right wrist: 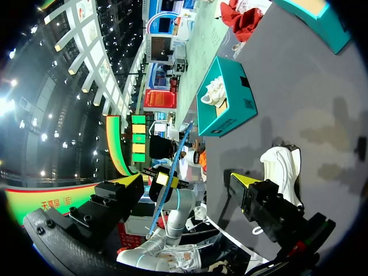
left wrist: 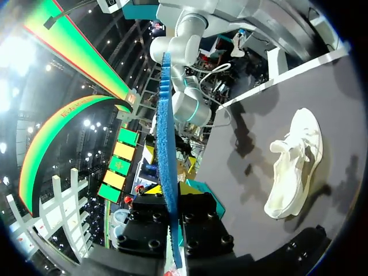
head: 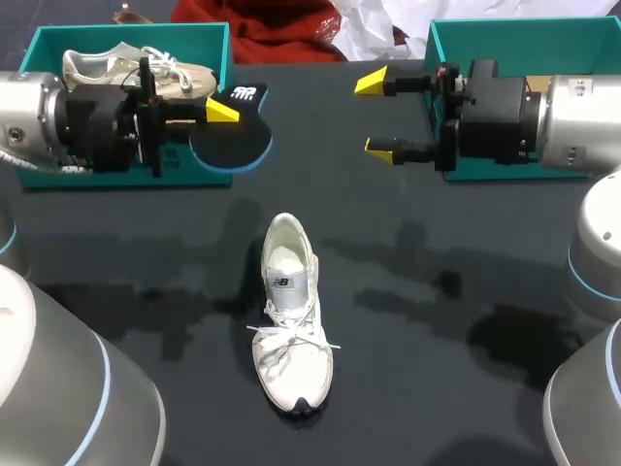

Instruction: Take the shoe out of the shoebox, open the shoe tongue, remove and reinsert the insole, then place the shoe into the shoebox

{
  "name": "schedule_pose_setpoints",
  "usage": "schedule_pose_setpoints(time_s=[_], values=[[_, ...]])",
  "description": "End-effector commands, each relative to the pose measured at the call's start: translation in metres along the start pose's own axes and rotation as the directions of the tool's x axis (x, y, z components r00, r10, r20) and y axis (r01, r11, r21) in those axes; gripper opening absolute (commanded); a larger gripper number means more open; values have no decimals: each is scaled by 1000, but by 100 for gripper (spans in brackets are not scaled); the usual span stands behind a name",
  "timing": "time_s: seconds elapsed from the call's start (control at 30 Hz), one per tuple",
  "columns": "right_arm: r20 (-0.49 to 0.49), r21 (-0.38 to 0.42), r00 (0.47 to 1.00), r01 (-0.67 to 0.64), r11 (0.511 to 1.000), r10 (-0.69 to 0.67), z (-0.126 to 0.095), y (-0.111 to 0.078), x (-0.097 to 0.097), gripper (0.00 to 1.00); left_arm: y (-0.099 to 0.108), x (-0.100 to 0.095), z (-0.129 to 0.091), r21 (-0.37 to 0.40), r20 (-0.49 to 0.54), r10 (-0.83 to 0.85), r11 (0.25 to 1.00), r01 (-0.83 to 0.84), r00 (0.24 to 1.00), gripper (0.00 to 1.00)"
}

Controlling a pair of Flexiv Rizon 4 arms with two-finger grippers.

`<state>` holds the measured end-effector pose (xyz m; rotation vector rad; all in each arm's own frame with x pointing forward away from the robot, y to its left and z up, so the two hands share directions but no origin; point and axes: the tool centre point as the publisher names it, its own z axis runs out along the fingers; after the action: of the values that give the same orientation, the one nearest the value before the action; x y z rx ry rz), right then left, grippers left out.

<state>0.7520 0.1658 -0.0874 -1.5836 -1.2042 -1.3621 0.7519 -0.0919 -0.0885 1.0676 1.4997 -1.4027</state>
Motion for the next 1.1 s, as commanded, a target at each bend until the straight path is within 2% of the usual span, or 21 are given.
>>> schedule_pose_setpoints(time_s=[0.03, 0.13, 0.4, 0.57, 0.9, 1.1], values=[[-1, -3, 1000, 0, 1000, 0, 2, -1, -1, 100, -1, -1, 0, 33, 28, 78, 996, -79, 997, 0], [-1, -3, 1000, 0, 1000, 0, 2, -1, -1, 100, -3, -1, 0, 45, 35, 161, 986, -163, 986, 0], [-1, -3, 1000, 0, 1000, 0, 2, -1, -1, 100, 2, -4, 5, -6, 0, 328, 945, -328, 945, 0], [9, 19, 999, 52, 998, -52, 13, -1, -5, 100, 5, 0, 12, -19, -16, 351, 936, -351, 936, 0], [-63, 98, 973, 226, 969, -220, 38, -3, -17, 100, 17, 5, 23, -32, -27, 382, 923, -383, 924, 0], [-71, 119, 970, 238, 964, -231, 42, -3, -22, 100, 24, 8, 27, -37, -51, 396, 917, -398, 917, 0]])
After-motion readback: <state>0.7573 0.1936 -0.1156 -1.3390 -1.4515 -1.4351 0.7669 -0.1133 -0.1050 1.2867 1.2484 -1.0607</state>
